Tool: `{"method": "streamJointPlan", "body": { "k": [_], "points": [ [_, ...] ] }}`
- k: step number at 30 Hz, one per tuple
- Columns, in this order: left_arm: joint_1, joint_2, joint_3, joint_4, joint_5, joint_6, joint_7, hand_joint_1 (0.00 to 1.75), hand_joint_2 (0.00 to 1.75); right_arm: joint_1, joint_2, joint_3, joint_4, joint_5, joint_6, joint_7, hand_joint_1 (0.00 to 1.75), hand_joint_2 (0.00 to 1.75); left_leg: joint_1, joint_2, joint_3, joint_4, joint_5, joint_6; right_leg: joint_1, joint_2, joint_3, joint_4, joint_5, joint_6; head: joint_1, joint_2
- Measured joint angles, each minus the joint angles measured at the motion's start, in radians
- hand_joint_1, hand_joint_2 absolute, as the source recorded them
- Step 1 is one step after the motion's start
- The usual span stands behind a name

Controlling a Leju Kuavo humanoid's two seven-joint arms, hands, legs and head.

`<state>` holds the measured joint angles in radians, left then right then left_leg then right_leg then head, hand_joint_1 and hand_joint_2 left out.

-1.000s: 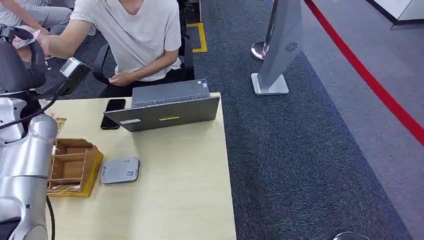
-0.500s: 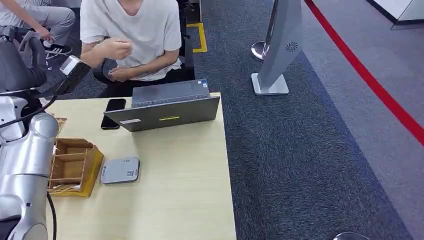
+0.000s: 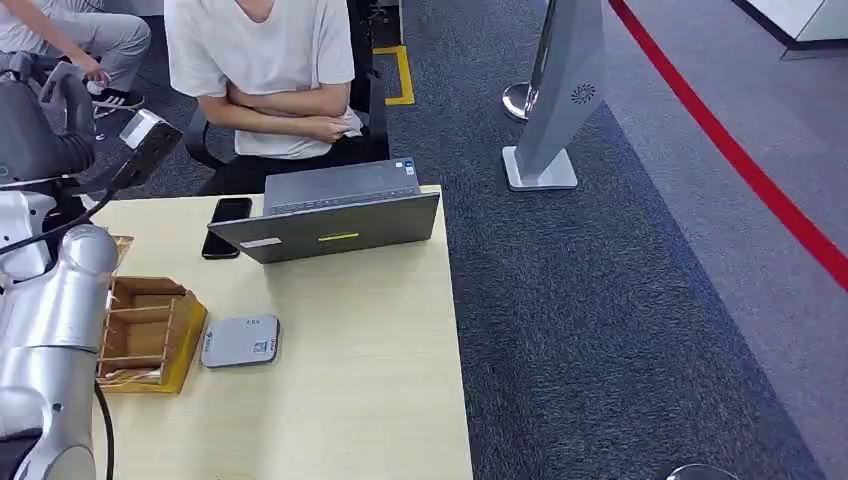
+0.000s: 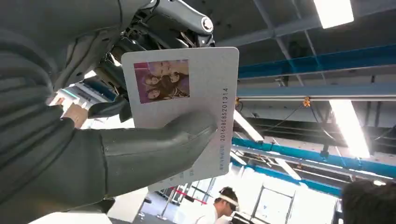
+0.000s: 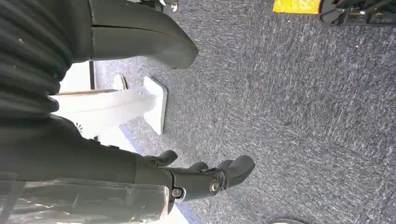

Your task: Pass the card to the sensor for recognition and then transmit it.

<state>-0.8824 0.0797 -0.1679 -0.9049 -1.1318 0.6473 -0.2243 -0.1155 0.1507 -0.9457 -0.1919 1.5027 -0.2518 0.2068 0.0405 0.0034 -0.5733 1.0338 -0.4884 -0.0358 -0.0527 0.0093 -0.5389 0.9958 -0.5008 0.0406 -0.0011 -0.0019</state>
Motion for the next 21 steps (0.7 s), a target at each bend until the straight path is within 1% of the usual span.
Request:
{"method": "streamJointPlan", "body": {
  "k": [6,8,9,10,11,13,15,18,21],
  "points": [
    [-0.001,-0.008,-0.013,0.005,0.002,0.009,-0.005,1.75,1.75,0.0,0.0,0.0,0.0,0.006,0.0,0.0,0.0,1.75,0.0,0.0,0.0,0.0,0.0,0.0,0.0,0.0,0.0,0.0,0.0,0.0,0.0,0.0],
    [0.014,-0.015,-0.02,-0.002,0.033,0.0,-0.03,1.75,1.75,0.001,0.0,0.0,0.0,0.002,-0.002,0.0,0.0,1.75,0.0,0.0,0.0,0.0,0.0,0.0,0.0,0.0,0.001,0.0,0.0,0.0,0.0,0.0],
    [0.042,-0.019,-0.026,-0.028,0.062,-0.012,-0.056,1.75,1.75,0.001,0.0,-0.002,0.0,-0.012,-0.005,0.0,0.0,1.75,0.0,0.0,0.0,0.0,0.0,0.0,0.0,0.0,0.001,0.0,0.0,0.0,0.0,0.0],
    [0.105,-0.025,-0.037,-0.092,0.086,-0.021,-0.081,1.75,1.75,0.002,0.0,-0.006,0.0,-0.027,-0.008,0.005,0.0,1.75,-0.002,0.002,0.002,-0.001,-0.001,0.001,-0.002,0.003,0.002,0.0,0.0,0.0,0.001,0.0],
    [0.189,-0.027,-0.055,-0.184,0.084,-0.022,-0.098,1.75,1.75,0.004,0.0,-0.013,0.0,-0.04,-0.01,0.009,0.0,1.75,-0.002,0.004,0.003,-0.001,-0.002,0.002,-0.002,0.004,0.002,0.0,-0.001,0.0,-0.003,0.0],
    [0.337,-0.031,-0.102,-0.329,0.063,-0.013,-0.079,1.75,1.75,0.01,0.0,-0.027,0.0,-0.052,-0.017,0.012,0.0,1.75,-0.002,0.003,0.002,-0.001,-0.003,0.002,-0.002,0.003,0.002,-0.001,-0.002,0.001,-0.001,0.0],
    [0.446,-0.026,-0.146,-0.428,0.053,-0.006,-0.061,1.75,1.75,0.013,0.0,-0.037,0.0,-0.065,-0.018,0.012,0.0,1.75,-0.002,0.003,0.001,-0.001,-0.004,0.002,-0.002,0.003,0.001,-0.001,-0.002,0.001,0.0,0.0],
    [0.54,-0.012,-0.185,-0.53,0.055,-0.005,-0.051,1.75,1.75,0.017,-0.001,-0.05,0.0,-0.067,-0.019,0.018,0.0,1.75,-0.002,0.002,0.001,-0.001,-0.004,0.003,-0.002,0.002,0.001,-0.002,-0.003,0.002,0.0,0.0],
    [0.586,-0.004,-0.204,-0.58,0.064,-0.01,-0.048,1.75,1.75,0.018,-0.001,-0.058,0.0,-0.067,-0.019,0.022,0.0,1.75,-0.002,0.002,0.001,-0.001,-0.004,0.003,-0.002,0.001,0.001,-0.002,-0.003,0.002,0.0,0.0]
  ]
}}
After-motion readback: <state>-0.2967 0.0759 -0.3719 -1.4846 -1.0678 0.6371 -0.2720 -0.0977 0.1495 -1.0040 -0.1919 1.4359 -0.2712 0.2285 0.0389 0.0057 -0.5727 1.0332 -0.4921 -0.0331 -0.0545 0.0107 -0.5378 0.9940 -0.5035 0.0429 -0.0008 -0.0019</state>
